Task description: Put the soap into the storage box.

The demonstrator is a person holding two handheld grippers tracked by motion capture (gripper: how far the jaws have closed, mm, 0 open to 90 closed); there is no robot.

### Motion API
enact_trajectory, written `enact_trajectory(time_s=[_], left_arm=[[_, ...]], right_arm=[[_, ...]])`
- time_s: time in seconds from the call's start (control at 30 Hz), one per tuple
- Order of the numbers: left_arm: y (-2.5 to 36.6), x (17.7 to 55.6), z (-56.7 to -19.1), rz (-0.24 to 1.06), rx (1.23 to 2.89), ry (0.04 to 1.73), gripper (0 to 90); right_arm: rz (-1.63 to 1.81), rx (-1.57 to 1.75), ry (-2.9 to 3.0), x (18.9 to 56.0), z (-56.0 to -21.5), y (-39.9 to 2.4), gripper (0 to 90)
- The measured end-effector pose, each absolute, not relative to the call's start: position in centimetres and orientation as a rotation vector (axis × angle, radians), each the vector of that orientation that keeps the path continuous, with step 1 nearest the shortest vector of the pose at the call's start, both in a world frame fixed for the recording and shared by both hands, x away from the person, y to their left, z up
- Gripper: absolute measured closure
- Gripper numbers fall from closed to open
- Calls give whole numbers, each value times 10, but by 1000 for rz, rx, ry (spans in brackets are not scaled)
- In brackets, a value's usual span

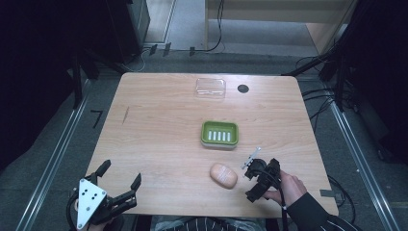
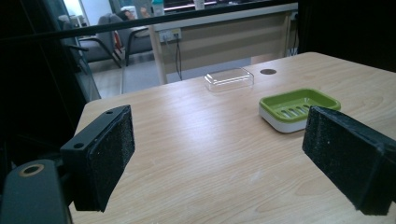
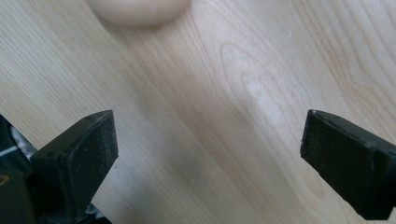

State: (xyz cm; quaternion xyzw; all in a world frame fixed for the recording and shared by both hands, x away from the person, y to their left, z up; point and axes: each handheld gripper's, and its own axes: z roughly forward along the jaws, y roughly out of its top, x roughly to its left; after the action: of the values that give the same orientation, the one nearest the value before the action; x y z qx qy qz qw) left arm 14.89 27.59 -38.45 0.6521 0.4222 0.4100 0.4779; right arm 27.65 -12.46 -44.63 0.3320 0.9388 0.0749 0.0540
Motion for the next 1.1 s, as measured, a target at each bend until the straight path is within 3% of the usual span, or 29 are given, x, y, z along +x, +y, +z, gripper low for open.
enact_trajectory(time_s=[1.1], left_arm=[[275,150,-384,998,1599,1023,96]], right_arm=[[253,880,2921,296,-446,-78,45]])
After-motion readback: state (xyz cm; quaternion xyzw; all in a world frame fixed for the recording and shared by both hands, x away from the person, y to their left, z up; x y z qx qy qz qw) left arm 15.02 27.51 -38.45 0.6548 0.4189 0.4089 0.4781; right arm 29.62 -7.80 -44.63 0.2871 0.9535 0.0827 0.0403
